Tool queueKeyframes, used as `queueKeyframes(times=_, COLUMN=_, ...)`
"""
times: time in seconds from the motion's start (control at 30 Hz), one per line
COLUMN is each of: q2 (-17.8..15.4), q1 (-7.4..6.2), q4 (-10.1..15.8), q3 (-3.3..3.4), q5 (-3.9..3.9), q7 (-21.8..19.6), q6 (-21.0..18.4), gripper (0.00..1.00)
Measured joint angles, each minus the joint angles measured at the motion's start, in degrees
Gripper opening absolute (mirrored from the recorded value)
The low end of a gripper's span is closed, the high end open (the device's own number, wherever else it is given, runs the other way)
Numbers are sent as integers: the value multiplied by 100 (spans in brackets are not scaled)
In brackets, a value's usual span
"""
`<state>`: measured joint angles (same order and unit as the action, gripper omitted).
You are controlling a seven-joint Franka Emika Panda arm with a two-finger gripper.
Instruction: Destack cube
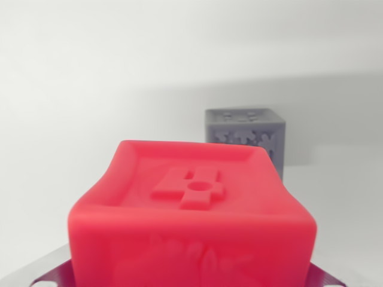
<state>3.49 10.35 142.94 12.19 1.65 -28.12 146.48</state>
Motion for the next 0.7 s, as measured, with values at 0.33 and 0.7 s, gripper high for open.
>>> queueKeyframes(times=0.33, q2=28, q1=-148, q4=-35, q3=-71, q5=0, q7=-335, q6=-5, gripper=0)
queueKeyframes(times=0.7, q2=67, q1=-308, q4=-88, q3=-158, q5=0, q7=-710, q6=-18, gripper=0)
